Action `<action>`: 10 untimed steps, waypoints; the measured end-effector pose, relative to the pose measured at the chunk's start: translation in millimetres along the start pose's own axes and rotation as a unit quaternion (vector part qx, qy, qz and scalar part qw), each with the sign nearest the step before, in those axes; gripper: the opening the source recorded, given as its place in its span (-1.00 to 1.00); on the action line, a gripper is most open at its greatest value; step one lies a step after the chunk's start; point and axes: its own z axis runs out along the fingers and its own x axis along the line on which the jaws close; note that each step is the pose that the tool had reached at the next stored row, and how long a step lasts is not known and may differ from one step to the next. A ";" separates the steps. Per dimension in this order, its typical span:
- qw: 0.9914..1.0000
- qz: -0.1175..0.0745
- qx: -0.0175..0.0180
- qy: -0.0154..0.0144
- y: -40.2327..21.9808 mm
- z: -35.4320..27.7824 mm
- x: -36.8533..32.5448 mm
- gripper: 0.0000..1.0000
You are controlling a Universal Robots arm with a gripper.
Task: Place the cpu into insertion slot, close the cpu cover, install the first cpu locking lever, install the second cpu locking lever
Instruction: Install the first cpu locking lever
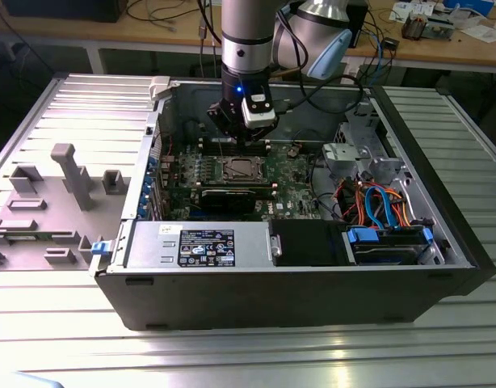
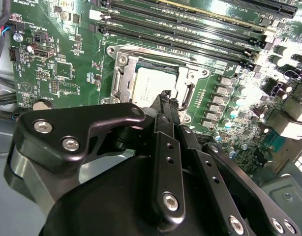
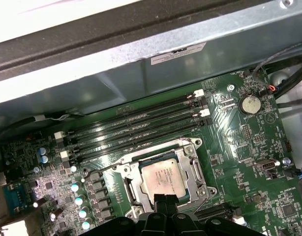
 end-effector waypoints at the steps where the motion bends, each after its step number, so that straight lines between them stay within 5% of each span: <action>1: 1.000 -0.001 0.000 0.000 0.0 0.0 0.0 -0.79; 10: 1.000 -0.006 0.000 0.000 0.0 0.0 0.0 -0.79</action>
